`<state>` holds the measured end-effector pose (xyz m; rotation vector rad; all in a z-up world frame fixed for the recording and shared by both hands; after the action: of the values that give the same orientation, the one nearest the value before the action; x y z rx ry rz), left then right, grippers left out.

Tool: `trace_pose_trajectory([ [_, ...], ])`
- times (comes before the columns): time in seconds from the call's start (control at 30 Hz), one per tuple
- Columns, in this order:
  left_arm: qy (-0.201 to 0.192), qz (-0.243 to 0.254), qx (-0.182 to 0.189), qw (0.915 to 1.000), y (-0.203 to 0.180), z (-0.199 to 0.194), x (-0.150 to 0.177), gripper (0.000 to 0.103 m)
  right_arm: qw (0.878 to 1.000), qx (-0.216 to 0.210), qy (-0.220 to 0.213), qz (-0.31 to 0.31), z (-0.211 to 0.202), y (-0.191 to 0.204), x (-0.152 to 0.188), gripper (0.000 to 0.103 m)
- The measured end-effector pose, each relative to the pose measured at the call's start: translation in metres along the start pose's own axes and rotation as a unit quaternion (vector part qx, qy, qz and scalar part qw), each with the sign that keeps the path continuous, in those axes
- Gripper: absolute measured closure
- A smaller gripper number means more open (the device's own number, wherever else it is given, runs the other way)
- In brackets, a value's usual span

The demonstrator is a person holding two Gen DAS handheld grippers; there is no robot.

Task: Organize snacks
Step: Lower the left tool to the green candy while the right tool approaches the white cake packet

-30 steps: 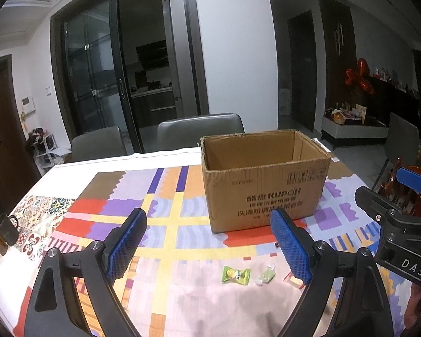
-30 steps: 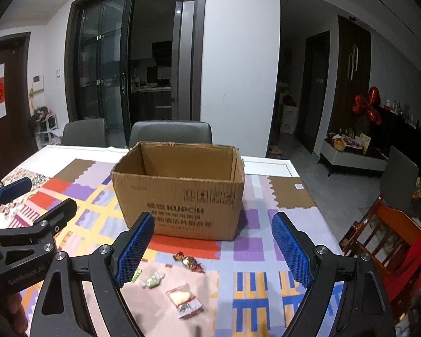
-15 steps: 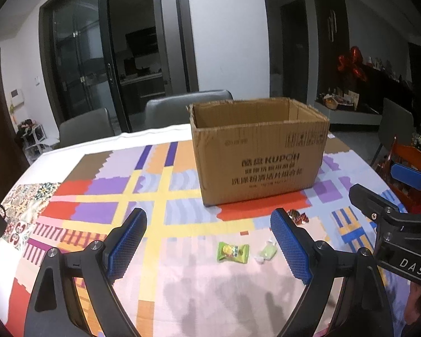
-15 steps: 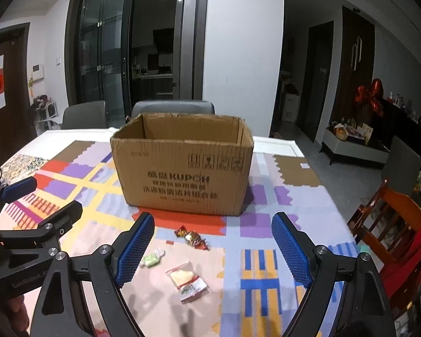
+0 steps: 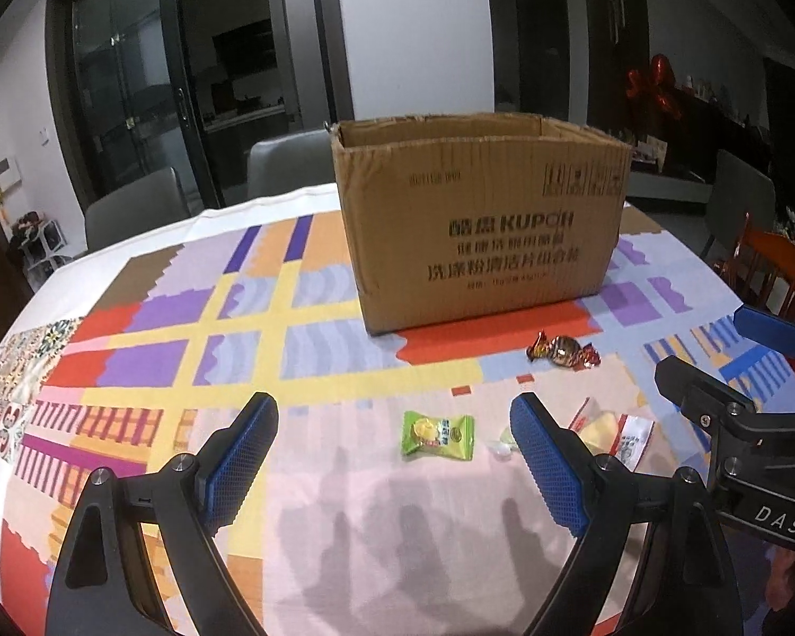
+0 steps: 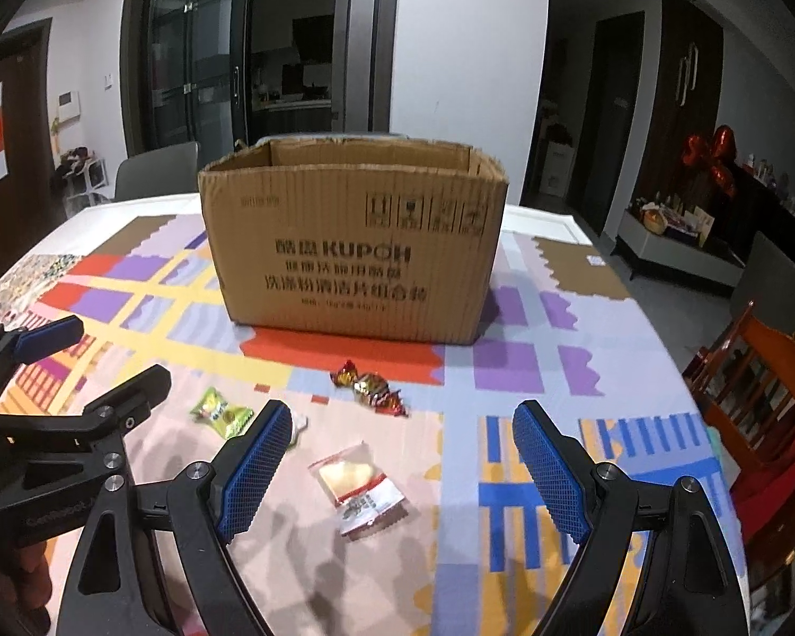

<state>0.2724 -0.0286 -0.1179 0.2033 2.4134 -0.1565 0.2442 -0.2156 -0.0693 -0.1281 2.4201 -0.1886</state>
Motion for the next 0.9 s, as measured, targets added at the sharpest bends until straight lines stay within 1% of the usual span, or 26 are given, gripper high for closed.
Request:
trace_pose_trajectory([
  [0.4, 0.027, 0.012, 0.018, 0.9994, -0.003, 0.024, 0.012, 0.014, 1.0, -0.006, 0.026, -0.003, 0.025, 0.004, 0.017, 0.017],
  [0.53, 0.034, 0.013, 0.022, 0.9991, -0.002, 0.032, 0.013, 0.016, 0.999, -0.008, 0.037, -0.004, 0.034, 0.007, 0.022, 0.017],
  [0.63, 0.043, 0.007, 0.036, 0.9984, 0.001, 0.039, 0.013, 0.017, 0.999, -0.009, 0.044, -0.007, 0.041, 0.01, 0.025, 0.017],
  [0.9, 0.06, 0.012, 0.034, 0.9975, -0.002, 0.056, 0.015, 0.017, 0.998, -0.016, 0.064, -0.008, 0.056, 0.015, 0.033, 0.017],
])
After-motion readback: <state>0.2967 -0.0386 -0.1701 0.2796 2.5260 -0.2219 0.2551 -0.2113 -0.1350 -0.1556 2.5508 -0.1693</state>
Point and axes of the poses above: each gripper's, at about its wrist camera, not at the fingertips, and z roughly the way its jaws point, y to its left, x to its underside, the point moved 2 cm from there along z, roughly the way its jaws point, and after that the axes turned 8 degrees about y, right-handed, at the moved point
